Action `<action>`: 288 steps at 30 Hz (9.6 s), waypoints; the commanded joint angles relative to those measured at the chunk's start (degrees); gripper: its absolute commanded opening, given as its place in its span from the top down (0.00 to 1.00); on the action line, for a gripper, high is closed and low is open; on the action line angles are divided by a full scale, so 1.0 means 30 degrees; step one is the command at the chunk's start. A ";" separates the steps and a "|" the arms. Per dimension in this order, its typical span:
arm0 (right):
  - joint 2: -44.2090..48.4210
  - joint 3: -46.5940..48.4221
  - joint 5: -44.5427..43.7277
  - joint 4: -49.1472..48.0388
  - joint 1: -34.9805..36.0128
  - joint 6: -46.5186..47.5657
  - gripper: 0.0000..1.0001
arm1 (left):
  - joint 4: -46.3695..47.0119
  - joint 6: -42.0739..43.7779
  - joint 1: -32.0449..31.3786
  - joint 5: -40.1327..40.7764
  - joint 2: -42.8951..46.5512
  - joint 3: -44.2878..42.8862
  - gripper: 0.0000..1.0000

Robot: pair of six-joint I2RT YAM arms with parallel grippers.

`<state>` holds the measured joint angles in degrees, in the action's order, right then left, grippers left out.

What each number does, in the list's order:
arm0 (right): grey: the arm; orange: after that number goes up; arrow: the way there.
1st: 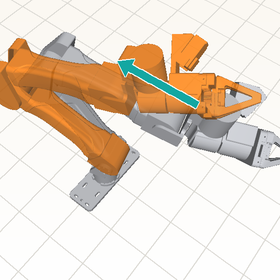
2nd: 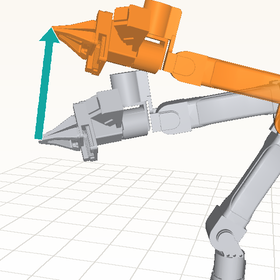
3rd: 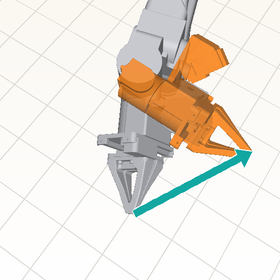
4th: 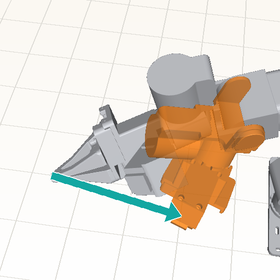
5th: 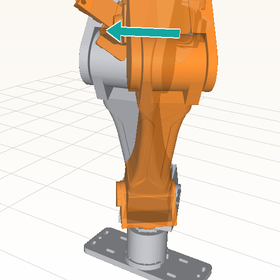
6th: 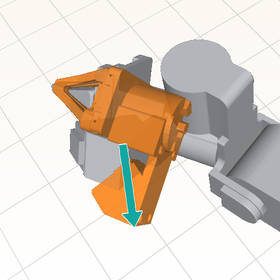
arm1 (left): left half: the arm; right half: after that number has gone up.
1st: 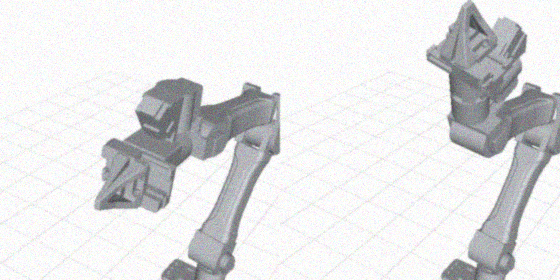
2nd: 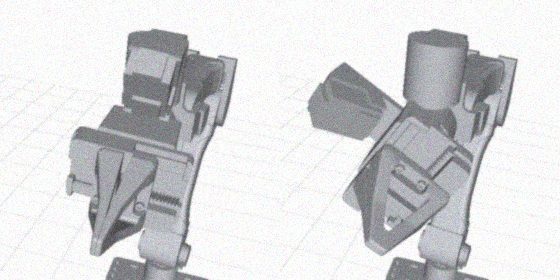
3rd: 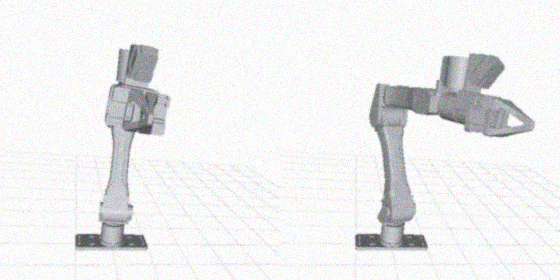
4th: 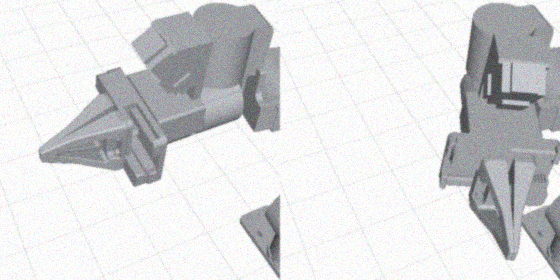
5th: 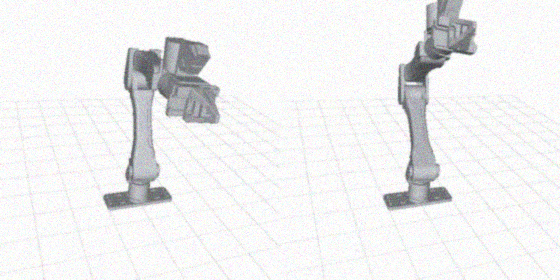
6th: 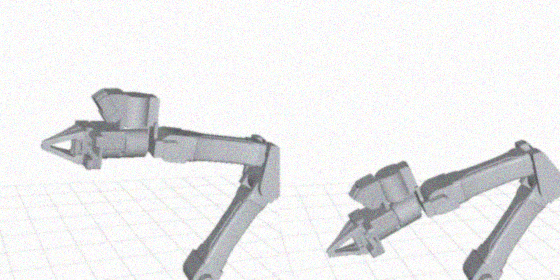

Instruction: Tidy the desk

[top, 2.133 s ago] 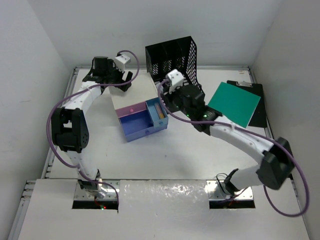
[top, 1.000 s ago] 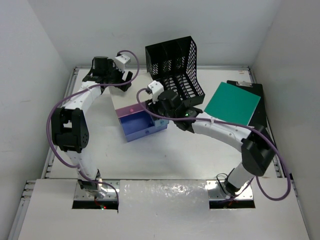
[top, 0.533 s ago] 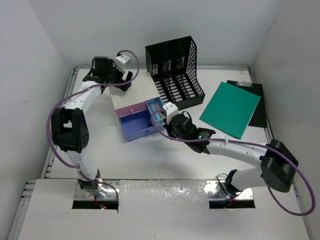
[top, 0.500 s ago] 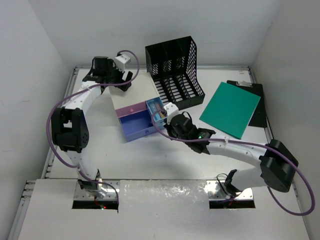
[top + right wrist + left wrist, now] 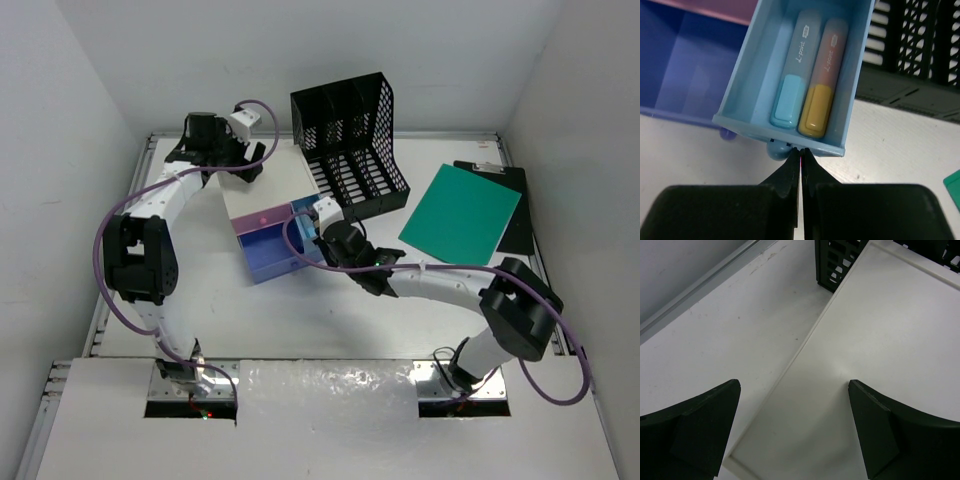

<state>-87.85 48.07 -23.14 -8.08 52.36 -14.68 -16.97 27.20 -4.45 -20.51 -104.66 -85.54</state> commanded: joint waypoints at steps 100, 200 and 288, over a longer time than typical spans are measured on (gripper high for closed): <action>0.3084 0.1700 0.3923 0.1153 -0.3149 0.2435 0.56 | -0.0729 0.0074 0.0047 0.1682 -0.1265 0.0945 0.12; 0.8747 -1.0722 1.6238 0.0436 -2.8263 -0.5509 1.00 | -0.4274 0.1570 -1.5945 0.9243 0.2539 -0.1223 0.06; 1.6248 -1.0634 1.9782 0.0290 -2.8263 -1.5322 1.00 | 0.8061 0.9653 -2.0695 0.9915 -0.7973 -0.4915 0.57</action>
<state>-39.75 15.35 32.32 -4.40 -32.77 -58.94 4.12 55.31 -66.57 10.24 -127.20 -99.70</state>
